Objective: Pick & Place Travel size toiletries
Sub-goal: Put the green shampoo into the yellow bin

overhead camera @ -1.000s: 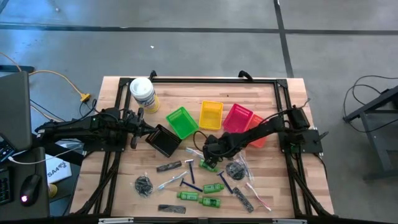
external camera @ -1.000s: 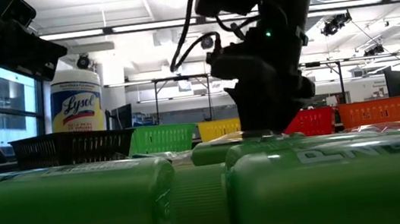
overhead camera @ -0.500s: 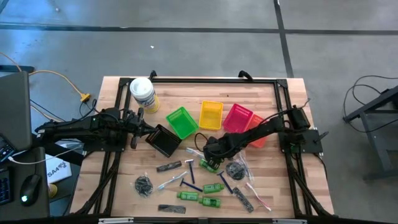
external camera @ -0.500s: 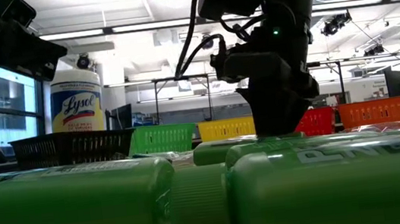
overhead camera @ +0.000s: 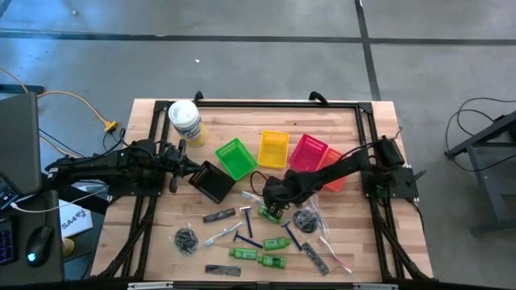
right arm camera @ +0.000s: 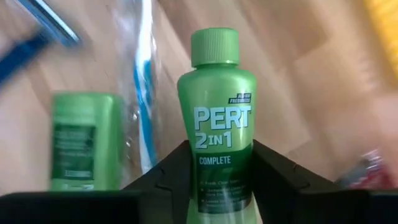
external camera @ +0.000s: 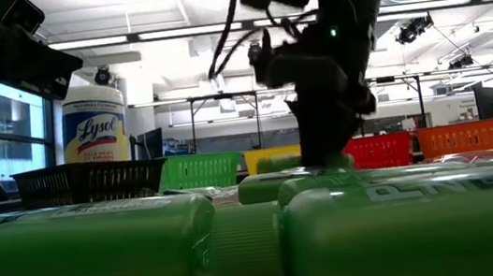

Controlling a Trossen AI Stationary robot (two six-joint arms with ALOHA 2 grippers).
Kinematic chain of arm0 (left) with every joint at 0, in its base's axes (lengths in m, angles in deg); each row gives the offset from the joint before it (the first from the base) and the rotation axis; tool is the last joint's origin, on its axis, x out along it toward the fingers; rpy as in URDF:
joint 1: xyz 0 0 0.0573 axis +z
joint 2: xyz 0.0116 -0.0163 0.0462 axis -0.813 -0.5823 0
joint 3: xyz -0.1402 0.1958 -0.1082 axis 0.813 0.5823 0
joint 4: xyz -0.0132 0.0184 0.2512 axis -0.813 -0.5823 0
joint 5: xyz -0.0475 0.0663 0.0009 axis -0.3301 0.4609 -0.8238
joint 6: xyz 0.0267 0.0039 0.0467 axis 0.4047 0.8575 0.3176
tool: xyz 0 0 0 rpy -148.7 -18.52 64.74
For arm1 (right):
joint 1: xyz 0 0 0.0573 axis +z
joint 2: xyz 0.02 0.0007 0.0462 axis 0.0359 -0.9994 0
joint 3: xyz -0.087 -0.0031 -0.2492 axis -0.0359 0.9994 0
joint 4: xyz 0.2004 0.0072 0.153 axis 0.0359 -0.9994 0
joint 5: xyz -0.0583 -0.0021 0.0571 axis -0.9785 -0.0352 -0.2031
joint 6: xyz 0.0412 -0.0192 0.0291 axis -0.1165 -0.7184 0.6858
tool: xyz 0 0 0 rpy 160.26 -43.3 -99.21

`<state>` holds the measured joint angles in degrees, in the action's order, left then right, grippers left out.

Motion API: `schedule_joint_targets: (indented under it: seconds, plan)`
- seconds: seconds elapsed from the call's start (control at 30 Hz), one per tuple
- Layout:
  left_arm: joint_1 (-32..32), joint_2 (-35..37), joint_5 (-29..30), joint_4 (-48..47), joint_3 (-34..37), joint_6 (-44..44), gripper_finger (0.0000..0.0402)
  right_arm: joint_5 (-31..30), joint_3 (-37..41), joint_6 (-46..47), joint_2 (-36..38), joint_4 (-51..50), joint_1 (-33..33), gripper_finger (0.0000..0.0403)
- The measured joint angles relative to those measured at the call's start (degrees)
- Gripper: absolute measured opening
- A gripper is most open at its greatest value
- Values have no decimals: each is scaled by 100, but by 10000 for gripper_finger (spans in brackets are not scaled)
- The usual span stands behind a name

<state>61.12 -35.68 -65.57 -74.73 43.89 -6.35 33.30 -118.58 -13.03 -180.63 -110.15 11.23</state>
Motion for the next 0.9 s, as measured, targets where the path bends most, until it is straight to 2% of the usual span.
schedule_joint_targets:
  seconds: [0.1,0.2,0.33,0.53,0.63,0.8,0.9]
  plan:
    - [-1,-2,0,0,0,0,0,-366,0,-156,316,75,98,141]
    - [-1,-2,0,0,0,0,0,-772,2,-466,688,273,293,131]
    - [1,-2,-2,-29,0,2,0,-1305,60,-1060,1207,933,620,118]
    - [1,0,-93,15,-2,-4,0,-2005,527,-2064,2098,2017,1017,125]
    - [1,0,-207,14,-2,-4,0,-2098,1092,-2345,2775,2638,1105,120]
    - [1,0,-254,15,-2,-5,0,-1958,2640,-2911,3967,4958,1141,116]
    - [1,0,-256,20,-2,-4,0,-2050,3421,-2931,4530,5654,1151,117]
